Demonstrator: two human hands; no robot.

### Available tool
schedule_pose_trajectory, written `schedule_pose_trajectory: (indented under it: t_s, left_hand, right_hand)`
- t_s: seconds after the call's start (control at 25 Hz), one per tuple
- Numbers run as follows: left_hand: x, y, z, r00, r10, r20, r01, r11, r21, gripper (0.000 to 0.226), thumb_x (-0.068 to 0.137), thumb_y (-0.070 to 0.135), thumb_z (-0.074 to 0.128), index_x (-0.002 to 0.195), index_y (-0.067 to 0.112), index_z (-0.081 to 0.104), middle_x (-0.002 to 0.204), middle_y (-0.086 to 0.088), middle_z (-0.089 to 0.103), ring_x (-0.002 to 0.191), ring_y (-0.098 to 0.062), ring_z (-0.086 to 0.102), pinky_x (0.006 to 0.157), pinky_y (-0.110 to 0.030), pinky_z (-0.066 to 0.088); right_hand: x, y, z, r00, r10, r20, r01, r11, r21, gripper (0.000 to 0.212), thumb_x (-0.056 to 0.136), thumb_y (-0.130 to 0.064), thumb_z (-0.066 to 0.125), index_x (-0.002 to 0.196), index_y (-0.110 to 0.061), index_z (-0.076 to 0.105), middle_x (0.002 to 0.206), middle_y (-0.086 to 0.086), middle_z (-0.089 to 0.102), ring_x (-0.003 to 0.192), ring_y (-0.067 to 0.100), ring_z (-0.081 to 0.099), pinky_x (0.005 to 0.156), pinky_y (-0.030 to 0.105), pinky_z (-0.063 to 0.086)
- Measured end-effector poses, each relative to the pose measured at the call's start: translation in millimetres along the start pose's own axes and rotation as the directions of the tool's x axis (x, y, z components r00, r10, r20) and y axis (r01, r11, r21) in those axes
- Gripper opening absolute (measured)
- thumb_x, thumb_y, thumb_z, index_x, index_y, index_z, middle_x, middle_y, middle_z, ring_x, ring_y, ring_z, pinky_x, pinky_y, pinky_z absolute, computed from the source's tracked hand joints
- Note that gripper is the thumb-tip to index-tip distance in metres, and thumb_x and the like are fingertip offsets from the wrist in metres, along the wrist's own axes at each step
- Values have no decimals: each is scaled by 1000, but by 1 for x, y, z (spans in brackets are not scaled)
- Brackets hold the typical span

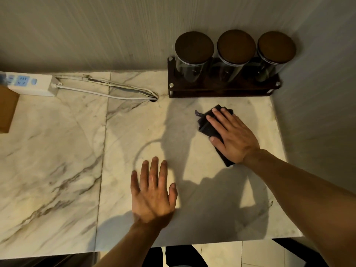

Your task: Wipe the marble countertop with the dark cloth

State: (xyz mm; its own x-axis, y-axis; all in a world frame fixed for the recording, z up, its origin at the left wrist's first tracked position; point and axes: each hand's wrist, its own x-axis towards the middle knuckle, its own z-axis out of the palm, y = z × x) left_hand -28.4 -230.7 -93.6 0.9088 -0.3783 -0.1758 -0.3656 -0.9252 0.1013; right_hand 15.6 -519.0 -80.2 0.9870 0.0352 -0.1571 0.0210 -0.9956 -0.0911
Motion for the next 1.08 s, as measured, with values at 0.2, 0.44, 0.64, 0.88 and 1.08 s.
schedule_pose_trajectory:
  t_s: [0.2,0.44,0.64,0.88,1.08]
  left_hand:
    - [-2,0,-1,1000,6,-6,-6,1000,-2,63,92,47,29,147,18,27,155,-8,28,143,-29,19,113,-56,16]
    - [-1,0,-2,1000,18,-9,-18,1000,8,64,91,46,31,148,16,30,156,-9,28,143,-30,20,112,-57,18]
    - [-3,0,-4,1000,20,-21,-20,1000,3,64,91,46,36,148,17,29,155,-9,29,143,-29,20,112,-57,19]
    - [-3,0,-6,1000,28,-4,-27,999,18,65,91,47,34,147,15,29,155,-10,30,143,-31,19,113,-57,18]
    - [-4,-1,-7,999,32,-14,-32,999,-9,63,93,46,32,147,14,30,155,-10,29,143,-32,18,114,-55,14]
  right_hand:
    - [16,-1,-2,979,203,-18,-201,978,59,62,96,-51,20,152,-26,8,162,2,5,148,21,-1,119,40,4]
    - [27,-9,1,881,471,-38,-465,879,110,61,97,-50,16,152,-25,5,162,5,2,147,24,-2,119,42,2]
    - [24,-19,7,705,706,-59,-675,694,250,63,96,-47,16,152,-19,5,161,11,1,147,29,-3,119,46,1]
    - [11,-33,8,517,856,-16,-798,489,353,64,97,-46,16,152,-17,1,161,11,-3,147,29,-6,119,47,-1]
    - [-16,-42,12,465,885,-2,-821,432,372,64,97,-45,16,152,-17,0,161,10,-5,147,28,-8,118,46,-3]
